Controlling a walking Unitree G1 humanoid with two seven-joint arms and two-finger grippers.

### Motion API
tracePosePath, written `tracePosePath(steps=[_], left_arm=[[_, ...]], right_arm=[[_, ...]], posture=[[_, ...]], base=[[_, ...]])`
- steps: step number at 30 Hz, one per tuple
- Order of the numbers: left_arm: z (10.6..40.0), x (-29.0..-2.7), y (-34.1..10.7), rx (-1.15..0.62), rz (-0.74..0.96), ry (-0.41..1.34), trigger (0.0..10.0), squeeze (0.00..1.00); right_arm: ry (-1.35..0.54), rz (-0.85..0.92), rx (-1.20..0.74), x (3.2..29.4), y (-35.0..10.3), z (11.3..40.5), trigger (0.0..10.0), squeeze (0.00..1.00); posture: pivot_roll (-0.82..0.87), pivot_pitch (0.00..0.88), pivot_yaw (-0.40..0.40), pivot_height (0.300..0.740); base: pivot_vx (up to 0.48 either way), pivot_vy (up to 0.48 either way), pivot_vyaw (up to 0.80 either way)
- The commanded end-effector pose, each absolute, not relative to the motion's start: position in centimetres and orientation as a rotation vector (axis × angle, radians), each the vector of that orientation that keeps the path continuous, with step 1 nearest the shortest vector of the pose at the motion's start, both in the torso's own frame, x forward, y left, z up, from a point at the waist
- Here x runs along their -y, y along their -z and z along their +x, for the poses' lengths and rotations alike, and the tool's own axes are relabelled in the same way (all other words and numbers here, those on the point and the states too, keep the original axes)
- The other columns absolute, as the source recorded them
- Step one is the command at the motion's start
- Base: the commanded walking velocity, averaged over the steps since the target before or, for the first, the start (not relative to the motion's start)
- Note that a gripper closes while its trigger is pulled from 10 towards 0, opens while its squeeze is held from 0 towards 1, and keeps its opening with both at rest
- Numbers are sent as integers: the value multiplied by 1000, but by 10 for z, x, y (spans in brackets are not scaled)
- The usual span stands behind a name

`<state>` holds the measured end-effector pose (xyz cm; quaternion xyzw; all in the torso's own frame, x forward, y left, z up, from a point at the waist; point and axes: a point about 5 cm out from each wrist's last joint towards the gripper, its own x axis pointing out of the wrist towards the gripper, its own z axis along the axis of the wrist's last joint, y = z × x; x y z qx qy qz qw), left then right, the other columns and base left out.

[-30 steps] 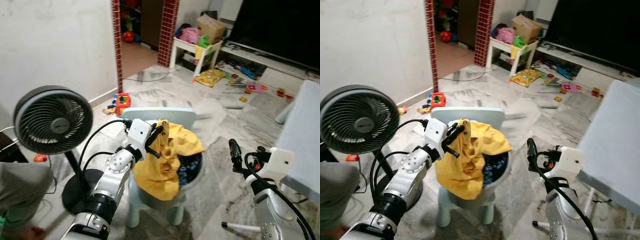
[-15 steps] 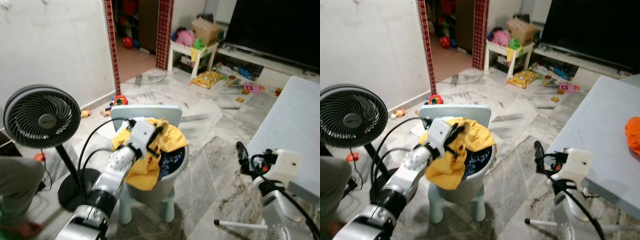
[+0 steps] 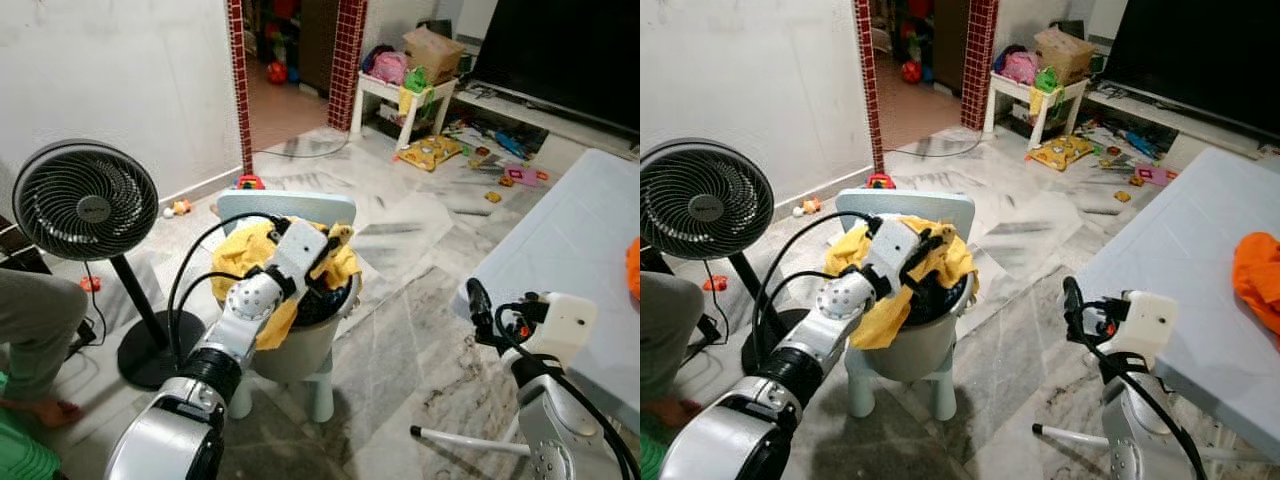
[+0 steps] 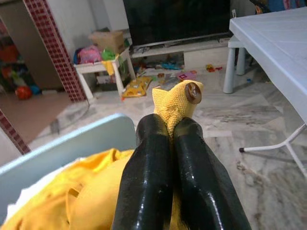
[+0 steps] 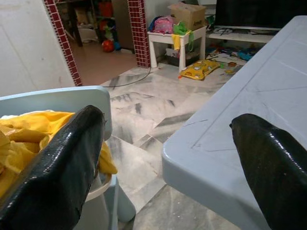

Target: Hang hanger

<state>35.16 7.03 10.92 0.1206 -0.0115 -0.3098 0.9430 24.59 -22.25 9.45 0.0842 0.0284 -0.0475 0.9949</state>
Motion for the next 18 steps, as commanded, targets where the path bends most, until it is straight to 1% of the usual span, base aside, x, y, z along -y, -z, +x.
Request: tracePosePath(steps=[1, 4, 6, 12, 18], left_arm=[[351, -67, -109, 23, 232, 642, 10000, 0], [348, -64, -106, 16, 214, 647, 10000, 0], [346, -62, -103, 9, 197, 652, 10000, 0], [340, -55, -99, 7, 163, 665, 10000, 0], [337, -51, -97, 3, 112, 676, 10000, 0]], right_arm=[[95, 163, -50, 224, -98, 246, 10000, 0], [96, 163, -53, 225, -97, 246, 10000, 0], [94, 162, -57, 224, -96, 246, 10000, 0], [83, 158, -60, 222, -96, 248, 10000, 0], [81, 156, -64, 222, -95, 247, 10000, 0]], posture=[[65, 0, -69, 740], [67, 0, -73, 740], [68, 0, -74, 740], [73, 0, -79, 740], [71, 0, -81, 740]], base=[[0, -277, 0], [0, -274, 0], [0, -277, -600], [0, -277, -788], [0, 0, -788]])
